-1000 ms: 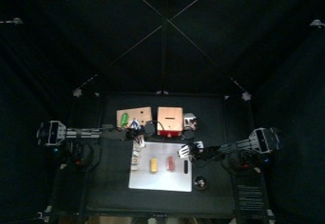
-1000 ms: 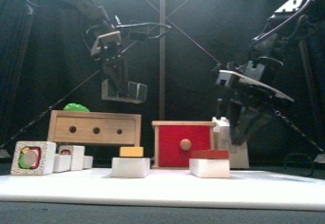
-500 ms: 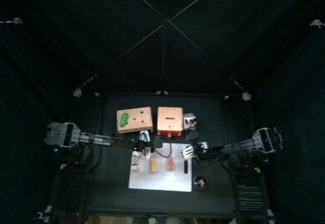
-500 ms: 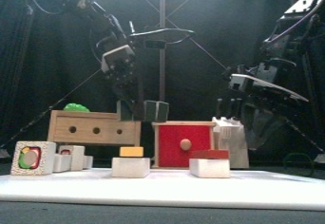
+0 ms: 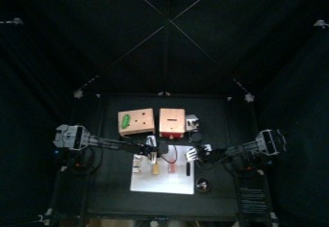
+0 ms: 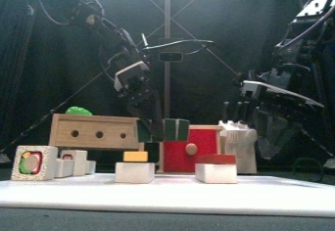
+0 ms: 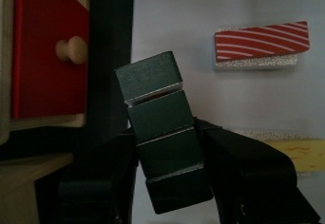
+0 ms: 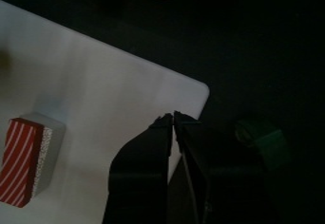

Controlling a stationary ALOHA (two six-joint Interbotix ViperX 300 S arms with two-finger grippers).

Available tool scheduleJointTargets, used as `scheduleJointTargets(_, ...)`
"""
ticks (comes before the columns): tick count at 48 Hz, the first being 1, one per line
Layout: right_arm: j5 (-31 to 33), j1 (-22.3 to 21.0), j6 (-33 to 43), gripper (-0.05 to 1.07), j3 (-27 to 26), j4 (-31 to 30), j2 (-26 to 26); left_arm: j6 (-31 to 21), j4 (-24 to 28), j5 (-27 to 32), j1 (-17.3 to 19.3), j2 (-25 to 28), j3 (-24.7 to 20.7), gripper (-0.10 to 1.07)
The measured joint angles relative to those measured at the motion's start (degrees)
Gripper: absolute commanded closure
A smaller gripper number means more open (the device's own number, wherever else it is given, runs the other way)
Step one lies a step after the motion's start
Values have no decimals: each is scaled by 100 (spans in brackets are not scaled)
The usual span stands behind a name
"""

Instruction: Place green sushi roll onto board

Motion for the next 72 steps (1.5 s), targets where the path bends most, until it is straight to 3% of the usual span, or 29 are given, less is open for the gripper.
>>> scheduleJointTargets(26, 0, 9, 26, 49, 26, 0, 18, 0, -185, -158, 26, 360, 44, 29)
scheduleJointTargets(46, -9, -9, 35, 49, 18, 0, 114, -9, -439, -334, 35, 431, 97, 14)
scheduleJointTargets(72, -9, -9, 35, 49, -18, 0, 158, -9, -466, -343, 35, 431, 105, 13)
